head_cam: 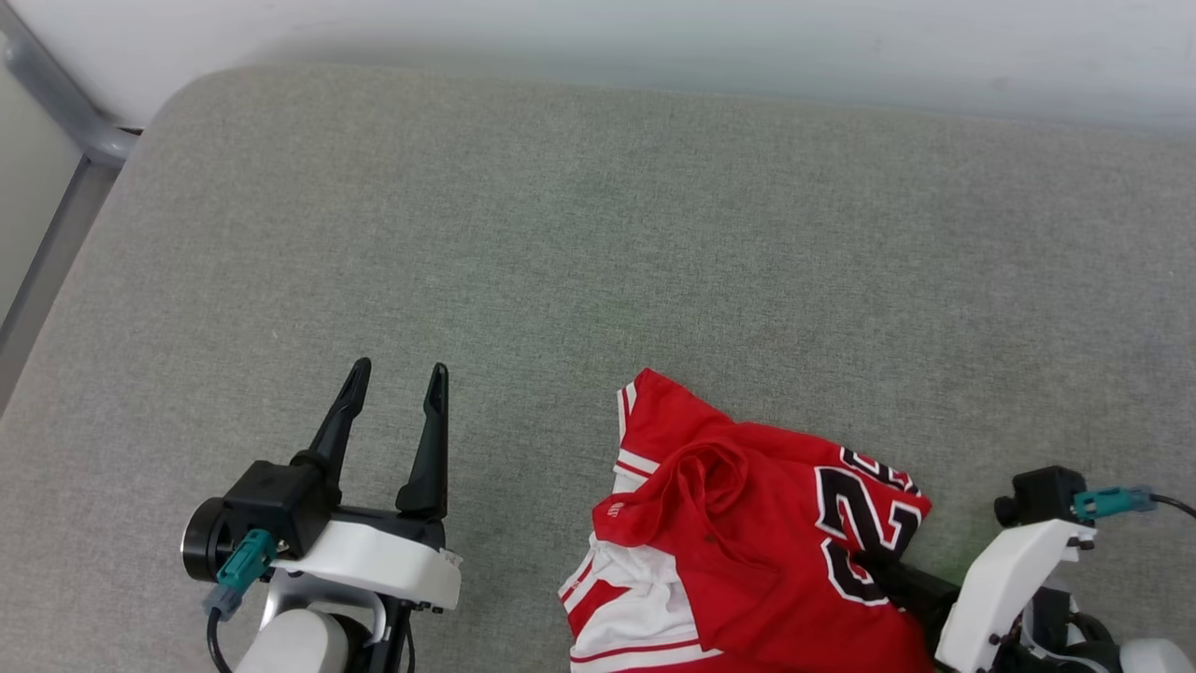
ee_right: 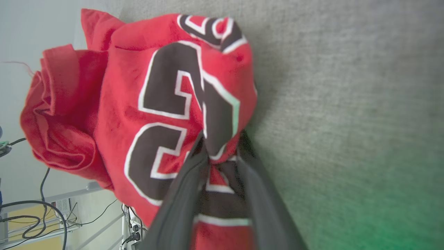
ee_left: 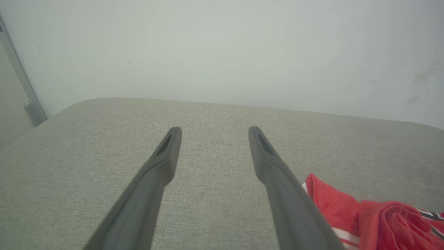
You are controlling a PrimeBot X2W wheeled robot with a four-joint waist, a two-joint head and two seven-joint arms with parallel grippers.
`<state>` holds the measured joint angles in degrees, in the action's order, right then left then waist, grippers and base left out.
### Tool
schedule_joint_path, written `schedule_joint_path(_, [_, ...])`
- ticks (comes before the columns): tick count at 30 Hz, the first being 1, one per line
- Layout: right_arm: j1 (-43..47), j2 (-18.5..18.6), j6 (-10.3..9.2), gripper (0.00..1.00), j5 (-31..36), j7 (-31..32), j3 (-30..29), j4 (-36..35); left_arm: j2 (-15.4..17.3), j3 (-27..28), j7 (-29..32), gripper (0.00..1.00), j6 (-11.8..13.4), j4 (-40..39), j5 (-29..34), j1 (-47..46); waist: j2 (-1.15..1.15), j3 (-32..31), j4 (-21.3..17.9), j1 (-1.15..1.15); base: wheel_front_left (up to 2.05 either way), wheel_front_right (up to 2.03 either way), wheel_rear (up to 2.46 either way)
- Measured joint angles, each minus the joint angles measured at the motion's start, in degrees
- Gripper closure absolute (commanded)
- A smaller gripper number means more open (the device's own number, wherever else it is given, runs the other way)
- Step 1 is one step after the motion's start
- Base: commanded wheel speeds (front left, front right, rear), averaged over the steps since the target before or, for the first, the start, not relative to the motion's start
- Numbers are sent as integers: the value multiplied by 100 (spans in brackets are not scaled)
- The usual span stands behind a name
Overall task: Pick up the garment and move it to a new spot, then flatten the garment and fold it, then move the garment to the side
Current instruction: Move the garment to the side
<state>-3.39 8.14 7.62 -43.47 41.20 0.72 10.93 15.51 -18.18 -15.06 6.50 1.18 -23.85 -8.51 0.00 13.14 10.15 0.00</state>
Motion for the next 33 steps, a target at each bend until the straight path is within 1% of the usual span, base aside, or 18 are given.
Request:
schedule_joint_path(4, [-73,85,-5,100,92,-158,216,-7,-15,9,0,0,-21,102,18,23,0,-139,-67,0,0,0,0])
schedule_joint_path(8, [-210,422,-8,100,631,-398,511,-177,-15,44,0,0,-19,171,29,123,0,-354,-176,0,0,0,0])
schedule_joint_path(10, [-303,624,-10,100,929,-464,606,-301,-62,87,0,0,-14,192,-88,221,0,-475,-268,0,0,0,0])
schedule_joint_path(13, [-378,856,-11,100,1267,-350,733,-530,-23,125,0,0,30,189,-77,343,0,-635,-462,0,0,0,0])
schedule_joint_path(19, [-513,1269,-10,100,1630,109,748,-1090,-9,63,25,0,88,10,-43,472,0,-824,-994,-1,0,0,0])
schedule_joint_path(23, [-651,1440,-10,100,1749,330,657,-1332,26,49,33,0,118,-130,0,477,0,-820,-1418,-1,0,0,0])
schedule_joint_path(28, [-880,1591,-11,100,1811,435,503,-1308,68,21,81,0,131,-360,58,380,0,-655,-1951,-1,0,0,0])
schedule_joint_path(33, [-1395,1691,-9,100,1944,174,249,-945,210,4,177,0,100,-630,174,69,0,-203,-2363,0,0,0,0])
